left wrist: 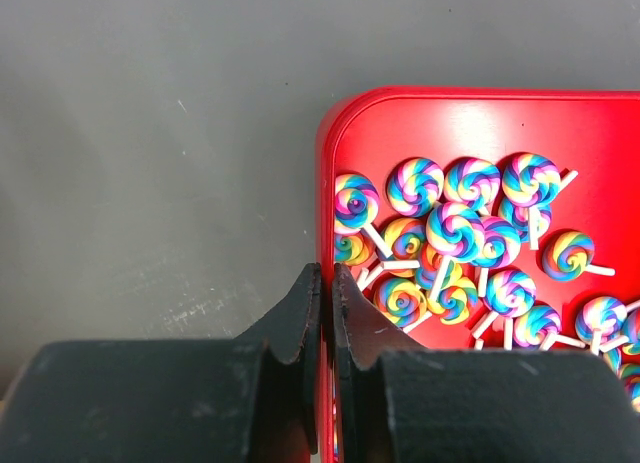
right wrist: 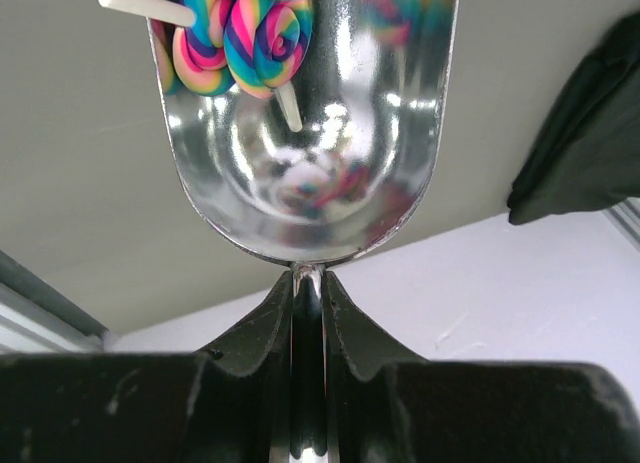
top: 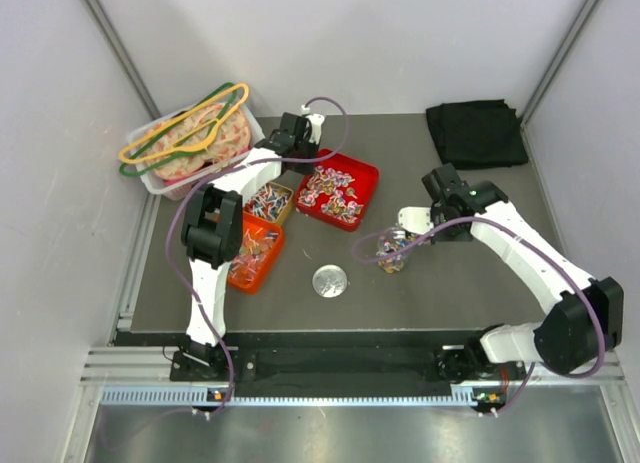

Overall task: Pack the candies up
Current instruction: Place the fake candies in the packing bottle, then scoop the fake candies from the storage box.

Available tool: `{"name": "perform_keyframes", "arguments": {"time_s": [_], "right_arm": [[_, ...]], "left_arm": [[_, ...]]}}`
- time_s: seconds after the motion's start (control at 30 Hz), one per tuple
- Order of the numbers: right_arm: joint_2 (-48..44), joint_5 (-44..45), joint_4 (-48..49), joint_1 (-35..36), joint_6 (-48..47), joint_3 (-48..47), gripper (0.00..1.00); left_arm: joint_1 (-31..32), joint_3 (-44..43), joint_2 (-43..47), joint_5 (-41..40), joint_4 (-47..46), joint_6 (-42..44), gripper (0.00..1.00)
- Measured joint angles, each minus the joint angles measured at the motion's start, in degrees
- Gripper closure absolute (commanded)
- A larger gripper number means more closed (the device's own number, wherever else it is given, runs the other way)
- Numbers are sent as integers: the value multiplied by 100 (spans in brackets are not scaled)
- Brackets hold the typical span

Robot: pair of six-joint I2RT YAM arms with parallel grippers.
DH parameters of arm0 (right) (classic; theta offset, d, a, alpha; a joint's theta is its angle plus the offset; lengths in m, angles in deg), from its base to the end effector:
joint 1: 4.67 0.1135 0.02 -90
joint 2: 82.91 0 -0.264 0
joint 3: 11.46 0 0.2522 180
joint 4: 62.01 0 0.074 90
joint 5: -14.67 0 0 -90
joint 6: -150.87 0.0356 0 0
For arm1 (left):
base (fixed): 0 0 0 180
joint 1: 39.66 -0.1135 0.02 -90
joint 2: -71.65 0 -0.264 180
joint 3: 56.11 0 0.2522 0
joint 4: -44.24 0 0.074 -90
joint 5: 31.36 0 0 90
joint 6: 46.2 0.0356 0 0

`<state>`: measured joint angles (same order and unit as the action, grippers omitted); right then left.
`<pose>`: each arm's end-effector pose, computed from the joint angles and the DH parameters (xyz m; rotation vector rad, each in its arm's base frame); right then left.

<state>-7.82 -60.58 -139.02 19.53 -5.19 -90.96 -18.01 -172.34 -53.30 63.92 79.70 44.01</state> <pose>0.2189 0.0885 0.2845 -2.0194 2.0915 -0.5103 0.4626 -0.1871 0.2154 0.4918 2.3046 -0.2920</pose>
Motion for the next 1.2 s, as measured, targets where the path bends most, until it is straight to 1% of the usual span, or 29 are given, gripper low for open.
{"name": "perform_keyframes", "arguments": {"time_s": [0.3,0.7,1.2], "right_arm": [[190,629,0,470,-144,-179,100],[225,1410,-15,885,-385,-184,100],[538,2297,92,1486,-748,-175,100]], "left_arm": [[-4,52,55,0,-7,0,100],[-26,116,74,-2,-13,0,100],[-26,116,81,-4,-17,0,100]]}}
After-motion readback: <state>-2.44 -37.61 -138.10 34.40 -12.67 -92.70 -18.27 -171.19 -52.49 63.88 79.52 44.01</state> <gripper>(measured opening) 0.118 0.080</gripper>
